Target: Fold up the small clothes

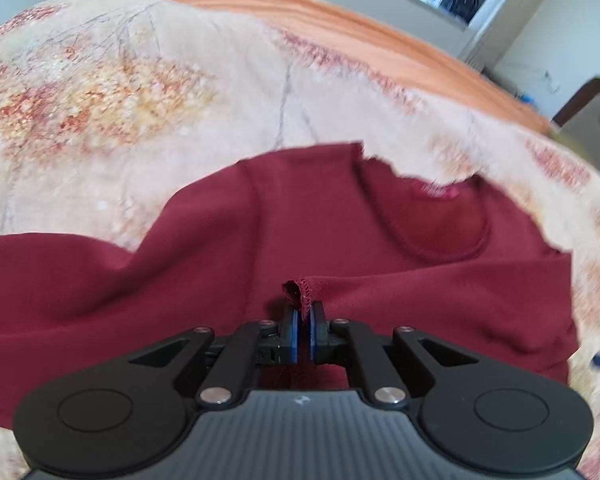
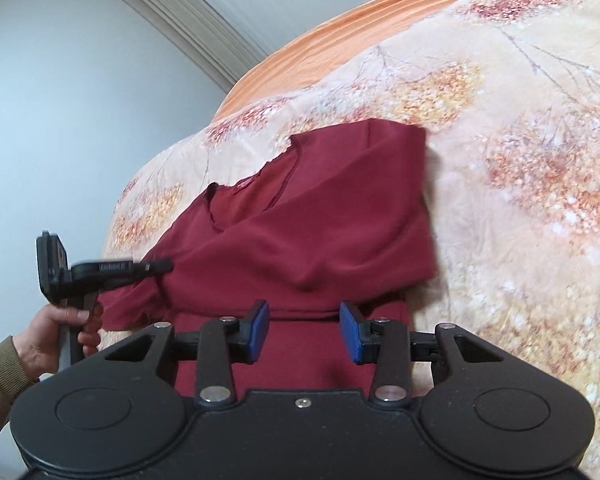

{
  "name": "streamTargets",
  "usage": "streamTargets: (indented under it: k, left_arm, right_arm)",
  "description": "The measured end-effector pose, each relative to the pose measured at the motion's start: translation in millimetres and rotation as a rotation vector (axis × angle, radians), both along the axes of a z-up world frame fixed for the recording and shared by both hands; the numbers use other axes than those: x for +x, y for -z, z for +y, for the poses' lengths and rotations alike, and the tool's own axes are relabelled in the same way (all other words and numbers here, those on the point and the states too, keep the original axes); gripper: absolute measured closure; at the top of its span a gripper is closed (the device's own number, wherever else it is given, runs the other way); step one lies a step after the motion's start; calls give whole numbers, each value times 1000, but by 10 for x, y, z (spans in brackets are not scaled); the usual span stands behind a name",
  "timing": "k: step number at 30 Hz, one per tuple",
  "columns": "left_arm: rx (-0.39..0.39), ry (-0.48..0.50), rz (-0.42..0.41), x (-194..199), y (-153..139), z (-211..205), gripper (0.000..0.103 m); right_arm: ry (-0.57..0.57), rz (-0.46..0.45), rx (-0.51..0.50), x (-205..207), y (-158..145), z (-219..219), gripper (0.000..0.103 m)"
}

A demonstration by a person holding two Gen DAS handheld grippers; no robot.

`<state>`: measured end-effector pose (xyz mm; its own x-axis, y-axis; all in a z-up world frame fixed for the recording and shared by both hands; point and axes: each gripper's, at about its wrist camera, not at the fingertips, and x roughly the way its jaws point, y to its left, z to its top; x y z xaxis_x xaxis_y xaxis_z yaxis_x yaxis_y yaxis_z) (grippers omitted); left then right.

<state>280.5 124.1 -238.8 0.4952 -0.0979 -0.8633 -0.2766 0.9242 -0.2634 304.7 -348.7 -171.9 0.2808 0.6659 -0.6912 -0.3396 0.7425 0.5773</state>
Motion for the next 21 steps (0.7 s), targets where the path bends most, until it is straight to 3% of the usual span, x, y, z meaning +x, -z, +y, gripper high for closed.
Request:
streamTargets:
  k: [5, 7, 9, 11, 12, 13, 16, 21]
  left_arm:
    - [89, -22, 26, -17, 41, -26, 97]
    - [108, -39, 27, -29, 5, -33, 88]
    - [153, -22, -45, -84, -177, -101, 87]
    - [172, 33, -175, -97, -442, -247, 58]
    - [150, 72, -218, -67, -546, -337, 35]
    - [109, 119, -256, -6, -627, -433, 25]
    - [-27, 269, -293, 365, -723, -807, 24]
    - [-79, 542, -271, 1230, -654, -1768, 24]
  right_arm:
    - [48, -19, -23, 175, 39, -59, 57]
    - [70, -14, -26, 261, 78, -87, 57]
    - [81, -11, -28, 317, 106, -116, 57]
    - [88, -15, -29, 347, 133, -134, 57]
    - [94, -17, -26, 350, 152, -149, 55]
    - [98, -17, -21, 350, 180, -163, 51]
    - [116, 2, -4, 377, 342, -195, 51]
    - [162, 57, 75, 455, 599, -235, 54]
